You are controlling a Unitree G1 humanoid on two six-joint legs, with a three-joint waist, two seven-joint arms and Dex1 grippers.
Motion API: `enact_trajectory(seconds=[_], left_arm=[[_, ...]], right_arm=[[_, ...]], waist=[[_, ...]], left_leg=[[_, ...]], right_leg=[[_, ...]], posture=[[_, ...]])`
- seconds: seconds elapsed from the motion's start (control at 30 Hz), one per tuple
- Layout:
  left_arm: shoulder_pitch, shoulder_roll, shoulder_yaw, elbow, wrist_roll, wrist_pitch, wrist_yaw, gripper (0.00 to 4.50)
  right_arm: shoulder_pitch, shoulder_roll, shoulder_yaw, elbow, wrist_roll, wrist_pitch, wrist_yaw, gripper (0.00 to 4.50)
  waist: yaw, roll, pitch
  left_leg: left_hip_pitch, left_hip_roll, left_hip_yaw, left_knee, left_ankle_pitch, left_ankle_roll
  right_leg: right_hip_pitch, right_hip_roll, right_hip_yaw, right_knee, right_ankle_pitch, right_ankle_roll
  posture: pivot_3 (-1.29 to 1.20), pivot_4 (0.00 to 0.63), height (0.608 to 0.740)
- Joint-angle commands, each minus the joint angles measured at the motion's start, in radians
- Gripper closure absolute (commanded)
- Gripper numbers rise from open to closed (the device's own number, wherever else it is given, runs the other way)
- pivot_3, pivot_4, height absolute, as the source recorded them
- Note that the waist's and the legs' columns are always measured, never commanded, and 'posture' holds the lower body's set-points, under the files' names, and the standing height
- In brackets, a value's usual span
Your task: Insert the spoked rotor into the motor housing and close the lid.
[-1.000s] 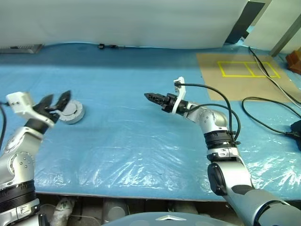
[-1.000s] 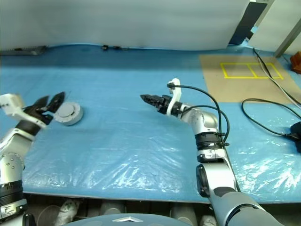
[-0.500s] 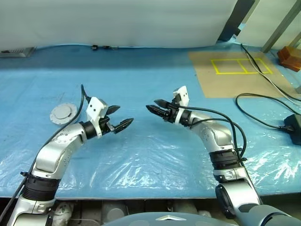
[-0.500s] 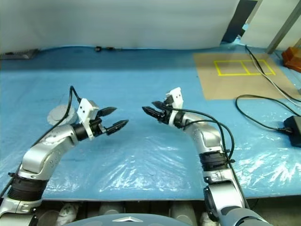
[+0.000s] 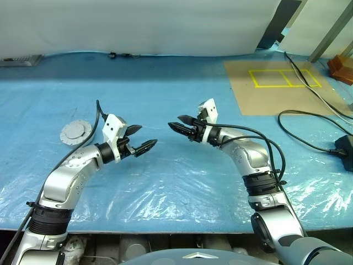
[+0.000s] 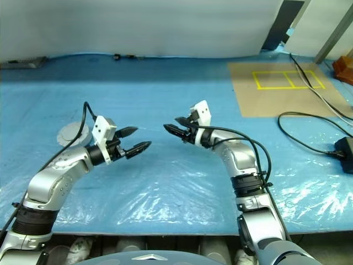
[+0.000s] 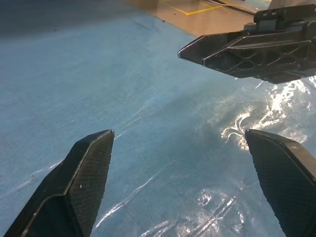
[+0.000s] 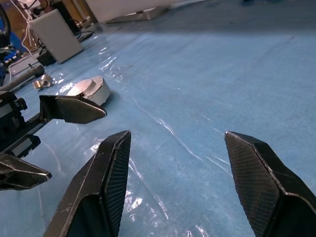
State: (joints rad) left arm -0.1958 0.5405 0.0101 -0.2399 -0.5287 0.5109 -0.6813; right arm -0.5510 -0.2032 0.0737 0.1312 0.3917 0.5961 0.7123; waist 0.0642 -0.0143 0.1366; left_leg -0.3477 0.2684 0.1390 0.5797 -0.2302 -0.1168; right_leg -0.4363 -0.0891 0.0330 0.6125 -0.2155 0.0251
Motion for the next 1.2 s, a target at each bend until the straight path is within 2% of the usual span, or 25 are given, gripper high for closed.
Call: enact_trajectory(seconds=[0.03, 1.2], left_arm=[[0.000, -0.004, 0.029, -0.031, -0.005, -0.004, 0.003, 0.04], [-0.050, -0.014, 0.038, 0.009, 0.007, 0.011, -0.020, 0.04]], right_arm=[[-0.019, 0.007, -0.003, -0.008, -0.004, -0.026, -0.006, 1.33], [0.009, -0.010, 0.000, -0.021, -0.028, -0.055, -0.013, 1.33]], waist=[[0.001, 0.000, 0.000], [0.003, 0.000, 0.000]], left_leg=[[0.000, 0.000, 0.000, 0.000, 0.000, 0.000], [0.000, 0.000, 0.000, 0.000, 0.000, 0.000]], right_leg=[[0.000, 0.000, 0.000, 0.000, 0.000, 0.000], [0.000, 0.000, 0.000, 0.000, 0.000, 0.000]], posture=[[0.00, 0.150, 0.740], [0.00, 0.150, 0.740]])
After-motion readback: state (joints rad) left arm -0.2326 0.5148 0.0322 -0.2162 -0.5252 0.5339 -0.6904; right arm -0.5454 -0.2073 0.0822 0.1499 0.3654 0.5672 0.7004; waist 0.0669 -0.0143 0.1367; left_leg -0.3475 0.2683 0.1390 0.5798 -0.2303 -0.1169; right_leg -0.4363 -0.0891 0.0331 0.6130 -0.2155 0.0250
